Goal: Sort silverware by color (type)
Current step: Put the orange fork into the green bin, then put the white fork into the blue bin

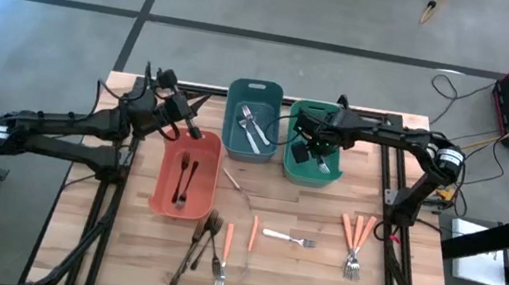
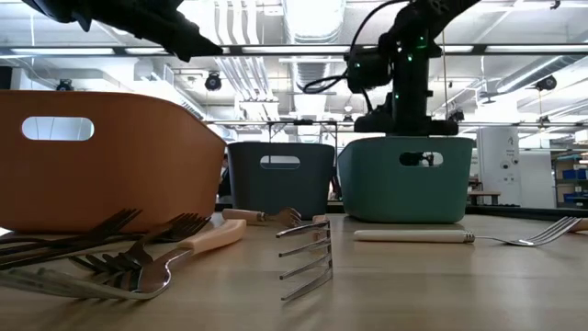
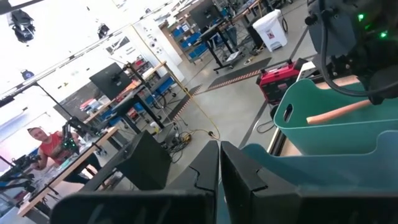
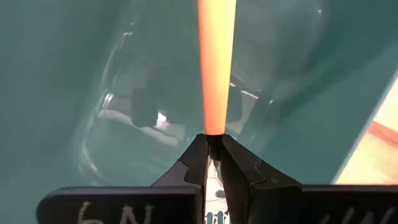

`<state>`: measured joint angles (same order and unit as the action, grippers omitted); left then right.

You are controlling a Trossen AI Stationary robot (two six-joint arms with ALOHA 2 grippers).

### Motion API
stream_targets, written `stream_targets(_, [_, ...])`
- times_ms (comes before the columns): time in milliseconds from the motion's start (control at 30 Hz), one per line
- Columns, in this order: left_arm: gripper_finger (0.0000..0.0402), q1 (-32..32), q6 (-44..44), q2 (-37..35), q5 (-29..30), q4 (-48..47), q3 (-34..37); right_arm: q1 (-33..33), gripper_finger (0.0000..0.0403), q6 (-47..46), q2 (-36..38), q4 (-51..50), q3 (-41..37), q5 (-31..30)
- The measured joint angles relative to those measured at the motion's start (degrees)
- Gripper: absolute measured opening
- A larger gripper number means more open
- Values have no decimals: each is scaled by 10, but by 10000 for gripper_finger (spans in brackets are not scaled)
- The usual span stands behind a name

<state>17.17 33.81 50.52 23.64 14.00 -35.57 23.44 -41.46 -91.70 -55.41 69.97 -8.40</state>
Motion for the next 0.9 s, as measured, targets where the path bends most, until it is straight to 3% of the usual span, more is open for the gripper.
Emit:
stream_targets(400, [0,2,0,0,0,-4,0,6,20,-15,-24,45,-16,-23])
stream_targets(900, [0,2,-4,0,0,-9,1,6,80,-5,-41,79,-17,-23])
